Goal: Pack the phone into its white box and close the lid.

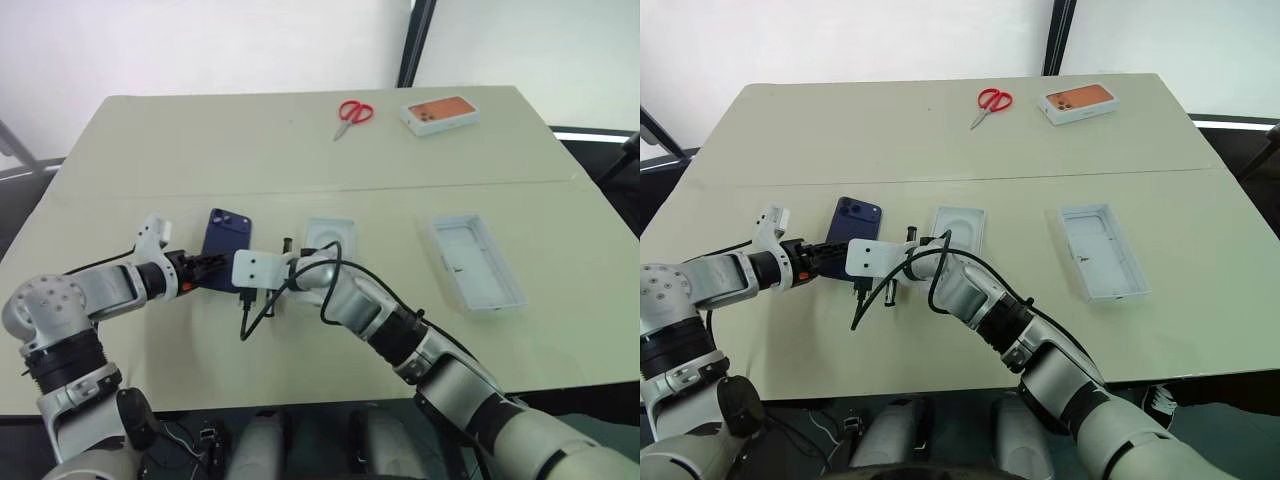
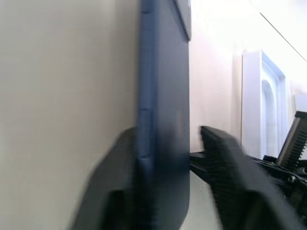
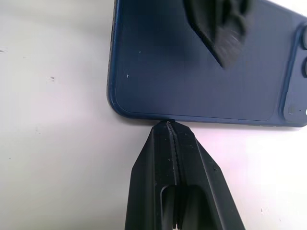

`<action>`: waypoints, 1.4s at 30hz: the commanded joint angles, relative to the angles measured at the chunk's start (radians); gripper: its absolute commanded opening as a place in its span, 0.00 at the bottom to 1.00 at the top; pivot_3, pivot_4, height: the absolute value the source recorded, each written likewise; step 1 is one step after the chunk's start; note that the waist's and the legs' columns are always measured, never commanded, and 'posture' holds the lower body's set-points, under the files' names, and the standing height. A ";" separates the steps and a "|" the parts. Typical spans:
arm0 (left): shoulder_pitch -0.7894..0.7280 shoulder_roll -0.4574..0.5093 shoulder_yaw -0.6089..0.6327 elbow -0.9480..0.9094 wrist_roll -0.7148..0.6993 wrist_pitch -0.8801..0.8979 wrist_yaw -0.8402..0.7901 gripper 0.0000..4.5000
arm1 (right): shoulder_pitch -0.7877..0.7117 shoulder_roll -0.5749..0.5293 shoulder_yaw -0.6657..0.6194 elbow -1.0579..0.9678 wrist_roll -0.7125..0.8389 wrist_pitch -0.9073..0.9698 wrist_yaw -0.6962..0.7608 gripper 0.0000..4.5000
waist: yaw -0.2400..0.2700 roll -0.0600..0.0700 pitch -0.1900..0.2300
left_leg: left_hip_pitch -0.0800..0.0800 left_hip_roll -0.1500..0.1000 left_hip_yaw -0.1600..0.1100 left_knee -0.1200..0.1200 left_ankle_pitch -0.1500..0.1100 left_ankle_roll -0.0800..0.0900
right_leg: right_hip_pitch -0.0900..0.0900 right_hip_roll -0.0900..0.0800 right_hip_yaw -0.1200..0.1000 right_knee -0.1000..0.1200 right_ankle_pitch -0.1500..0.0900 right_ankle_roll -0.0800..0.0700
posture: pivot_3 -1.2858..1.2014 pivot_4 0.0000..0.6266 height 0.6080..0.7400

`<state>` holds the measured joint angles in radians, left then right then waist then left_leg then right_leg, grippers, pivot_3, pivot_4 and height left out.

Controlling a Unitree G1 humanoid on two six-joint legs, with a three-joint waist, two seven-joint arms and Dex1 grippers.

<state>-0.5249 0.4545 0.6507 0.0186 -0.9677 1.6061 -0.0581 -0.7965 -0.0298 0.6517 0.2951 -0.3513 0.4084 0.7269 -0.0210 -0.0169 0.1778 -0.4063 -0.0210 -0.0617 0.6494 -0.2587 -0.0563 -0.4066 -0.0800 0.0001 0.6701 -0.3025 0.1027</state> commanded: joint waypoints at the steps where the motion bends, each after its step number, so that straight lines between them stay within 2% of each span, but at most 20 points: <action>1: -0.022 0.000 0.033 -0.022 -0.015 0.008 0.007 0.39 | 0.007 -0.012 -0.006 -0.058 -0.008 0.013 0.008 0.00 | 0.001 0.000 0.000 | 0.000 0.000 0.000 0.000 0.000 0.000 | 0.000 0.000 0.000 0.000 0.000 0.000 | 0.52 0.24 1.00; 8: -0.030 -0.025 0.077 -0.018 -0.042 0.008 0.020 0.39 | 0.012 -0.092 -0.077 -0.191 0.010 0.096 0.031 0.00 | 0.004 -0.001 0.000 | -0.001 0.000 0.000 0.000 0.000 0.000 | -0.001 0.000 0.000 0.000 0.000 0.000 | 0.52 0.24 1.00; 11: -0.032 -0.027 0.078 -0.014 -0.042 0.008 0.021 0.20 | 0.012 -0.120 -0.104 -0.240 0.022 0.128 0.039 0.00 | 0.003 -0.001 0.000 | -0.001 0.000 0.000 0.000 0.000 0.000 | -0.001 0.000 0.000 0.000 0.000 0.000 | 0.52 0.24 1.00; 12: -0.034 -0.029 0.081 -0.012 -0.044 0.008 0.022 0.08 | 0.016 -0.128 -0.110 -0.257 0.024 0.139 0.044 0.00 | 0.003 -0.001 0.000 | -0.001 0.000 0.000 0.000 0.000 0.000 | -0.001 0.000 0.000 0.000 0.000 0.000 | 0.52 0.24 1.00; 13: -0.039 -0.033 0.091 -0.015 -0.054 0.008 0.020 0.01 | 0.023 -0.147 -0.123 -0.292 0.029 0.156 0.055 0.00 | 0.003 -0.001 0.000 | -0.001 0.000 0.000 0.000 0.000 0.000 | 0.000 0.000 0.000 0.000 0.000 0.000 | 0.52 0.24 1.00; 18: -0.044 -0.039 0.104 -0.023 -0.096 0.008 0.019 0.01 | 0.042 -0.197 -0.156 -0.390 0.051 0.213 0.081 0.00 | 0.001 -0.001 0.000 | -0.002 0.000 0.000 0.000 0.000 0.000 | -0.002 0.000 0.000 0.000 0.000 0.000 | 0.52 0.24 1.00; 22: -0.103 -0.126 0.174 -0.037 -0.187 0.008 0.063 0.01 | 0.080 -0.275 -0.252 -0.530 0.121 0.265 0.122 0.00 | 0.011 -0.003 0.001 | -0.002 0.000 -0.001 0.000 0.000 0.000 | -0.001 -0.001 -0.001 -0.001 0.000 0.000 | 0.52 0.24 1.00; 28: -0.133 -0.373 0.132 -0.155 -0.362 -0.037 0.232 0.01 | 0.147 -0.442 -0.384 -0.667 0.227 0.289 0.191 0.00 | 0.015 -0.005 0.002 | -0.003 -0.001 -0.001 0.002 -0.001 0.002 | 0.002 -0.003 -0.001 -0.004 0.000 0.000 | 0.52 0.24 1.00; 30: -0.117 -0.415 0.096 -0.184 -0.393 -0.068 0.285 0.01 | 0.167 -0.473 -0.406 -0.682 0.253 0.289 0.196 0.00 | 0.009 -0.006 0.002 | -0.003 -0.001 0.000 0.002 -0.001 0.002 | 0.002 -0.002 -0.001 -0.004 0.000 0.000 | 0.52 0.24 1.00; 33: -0.085 -0.498 -0.009 -0.195 -0.385 -0.077 0.365 0.01 | 0.246 -0.582 -0.456 -0.683 0.268 0.246 0.217 0.00 | 0.008 -0.006 0.002 | -0.002 -0.001 0.001 0.001 -0.001 0.002 | 0.001 -0.001 0.000 -0.003 0.000 0.000 | 0.52 0.24 1.00; 42: -0.027 -0.495 -0.149 -0.154 -0.429 -0.136 0.464 0.01 | 0.307 -0.678 -0.489 -0.660 0.288 0.223 0.180 0.00 | 0.011 -0.006 0.002 | -0.001 -0.001 0.002 0.002 -0.002 0.004 | 0.001 0.001 0.000 -0.002 0.000 0.000 | 0.52 0.24 1.00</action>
<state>-0.5476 -0.0410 0.5261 -0.1232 -1.3569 1.4953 0.4006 -0.4897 -0.6930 0.1878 -0.3498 -0.0707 0.6475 0.9174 -0.0095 -0.0227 0.1801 -0.4079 -0.0220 -0.0599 0.6515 -0.2598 -0.0541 -0.4050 -0.0799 0.0007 0.6673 -0.3021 0.1026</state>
